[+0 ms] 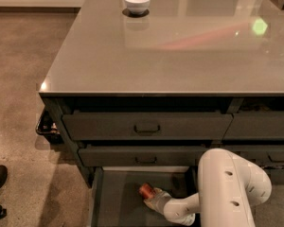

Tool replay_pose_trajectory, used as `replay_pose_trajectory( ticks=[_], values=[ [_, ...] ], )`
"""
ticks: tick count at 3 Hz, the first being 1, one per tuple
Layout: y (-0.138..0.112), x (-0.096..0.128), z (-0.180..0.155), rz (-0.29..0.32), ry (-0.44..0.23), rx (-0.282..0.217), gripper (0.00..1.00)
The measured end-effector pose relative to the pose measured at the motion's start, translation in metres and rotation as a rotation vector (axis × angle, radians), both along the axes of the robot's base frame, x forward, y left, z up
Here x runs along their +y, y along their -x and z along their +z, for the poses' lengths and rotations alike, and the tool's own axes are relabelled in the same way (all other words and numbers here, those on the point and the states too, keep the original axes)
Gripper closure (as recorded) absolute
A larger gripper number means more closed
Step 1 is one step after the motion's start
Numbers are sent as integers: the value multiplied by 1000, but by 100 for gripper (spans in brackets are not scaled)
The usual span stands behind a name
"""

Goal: Place coke can into bottom drawer

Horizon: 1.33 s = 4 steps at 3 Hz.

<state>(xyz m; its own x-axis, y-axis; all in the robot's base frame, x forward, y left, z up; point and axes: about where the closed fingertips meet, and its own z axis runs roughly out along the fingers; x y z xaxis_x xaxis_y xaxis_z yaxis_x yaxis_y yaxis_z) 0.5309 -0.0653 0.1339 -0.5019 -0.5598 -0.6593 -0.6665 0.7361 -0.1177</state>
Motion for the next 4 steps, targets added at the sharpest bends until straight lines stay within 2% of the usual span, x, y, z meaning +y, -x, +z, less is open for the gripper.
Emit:
replay_pose_trajectory(
  ticks=[1,4],
  values=[
    [0,0,0,0,0,0,81],
    [0,0,0,0,0,0,12]
  ],
)
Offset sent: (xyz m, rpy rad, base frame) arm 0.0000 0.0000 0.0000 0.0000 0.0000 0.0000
